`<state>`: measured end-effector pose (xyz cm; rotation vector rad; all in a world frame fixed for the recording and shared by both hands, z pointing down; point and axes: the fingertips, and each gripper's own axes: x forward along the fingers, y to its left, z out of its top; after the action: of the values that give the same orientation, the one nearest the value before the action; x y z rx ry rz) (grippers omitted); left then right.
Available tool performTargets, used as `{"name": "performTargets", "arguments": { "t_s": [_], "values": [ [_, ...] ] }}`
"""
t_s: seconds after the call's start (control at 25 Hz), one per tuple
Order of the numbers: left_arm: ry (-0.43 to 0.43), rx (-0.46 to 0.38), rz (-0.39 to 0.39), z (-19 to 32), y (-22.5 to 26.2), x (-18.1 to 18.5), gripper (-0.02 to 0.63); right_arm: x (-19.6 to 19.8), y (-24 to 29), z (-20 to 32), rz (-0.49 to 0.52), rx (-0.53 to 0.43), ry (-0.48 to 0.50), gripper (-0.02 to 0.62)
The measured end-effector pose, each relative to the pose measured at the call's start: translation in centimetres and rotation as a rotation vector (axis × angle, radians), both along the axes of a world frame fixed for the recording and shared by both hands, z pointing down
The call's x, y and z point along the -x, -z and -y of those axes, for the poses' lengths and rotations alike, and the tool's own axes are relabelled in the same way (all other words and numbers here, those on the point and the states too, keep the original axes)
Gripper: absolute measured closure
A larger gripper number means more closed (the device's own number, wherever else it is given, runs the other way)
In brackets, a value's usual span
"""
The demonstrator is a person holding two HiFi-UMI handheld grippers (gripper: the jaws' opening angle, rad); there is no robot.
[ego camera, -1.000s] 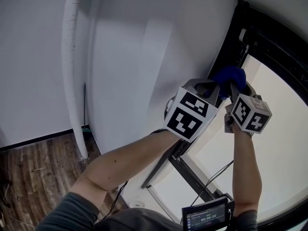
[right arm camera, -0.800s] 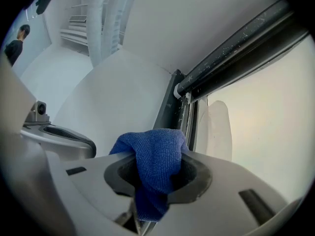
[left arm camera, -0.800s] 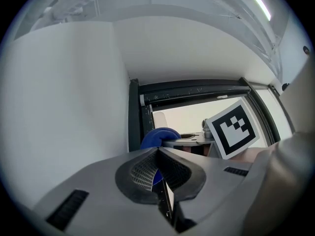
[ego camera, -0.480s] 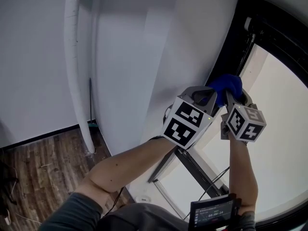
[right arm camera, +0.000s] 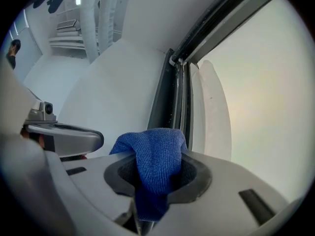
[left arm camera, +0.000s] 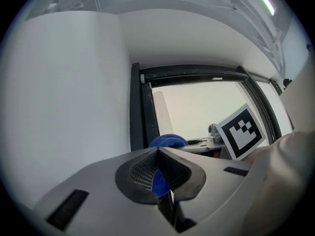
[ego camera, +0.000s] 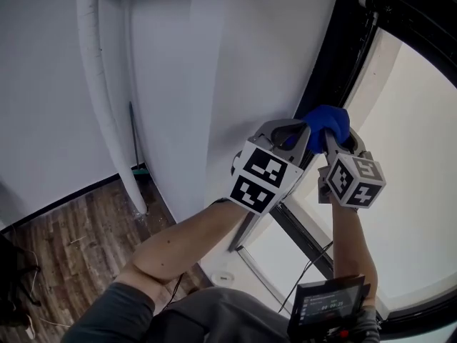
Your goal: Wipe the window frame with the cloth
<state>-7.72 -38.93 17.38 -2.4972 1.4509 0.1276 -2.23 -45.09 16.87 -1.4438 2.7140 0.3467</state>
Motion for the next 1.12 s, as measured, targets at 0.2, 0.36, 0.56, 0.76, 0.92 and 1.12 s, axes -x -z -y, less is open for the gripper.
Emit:
{"name": "performTargets", "arguments": {
  "t_s": [0.2,0.36,0.56,0.76,0.92,1.12],
  "values": [
    [0.001,0.039,-0.003,0.5,-2.8,0.1,0.597,-0.6,-2.5,0.1,0.012,0.021,-0.003,0.474],
    [0.004,0.084,-0.005,0.8,-5.3,0.3,0.597,-0.6,-5.2,0.1,0.013,0.065,-0.005,0.474],
    [0.003,0.131,-0.004,1.4,-8.3,0.5,0.597,-0.8,-8.1,0.4,0.007,0.095,-0.020,0.474],
    [0.006,0.178,-0.007,1.9,-11.3,0.7,0.597,-0.5,-10.6,0.3,-0.009,0.101,-0.027,0.474],
    [0.004,0.197,0.003,2.2,-13.1,0.6,0.597,-0.5,-13.0,0.4,-0.005,0.131,-0.036,0.474],
    [0.010,0.232,-0.006,2.4,-15.8,0.5,0.597,-0.8,-16.0,0.4,0.001,0.164,-0.063,0.474]
  ]
}}
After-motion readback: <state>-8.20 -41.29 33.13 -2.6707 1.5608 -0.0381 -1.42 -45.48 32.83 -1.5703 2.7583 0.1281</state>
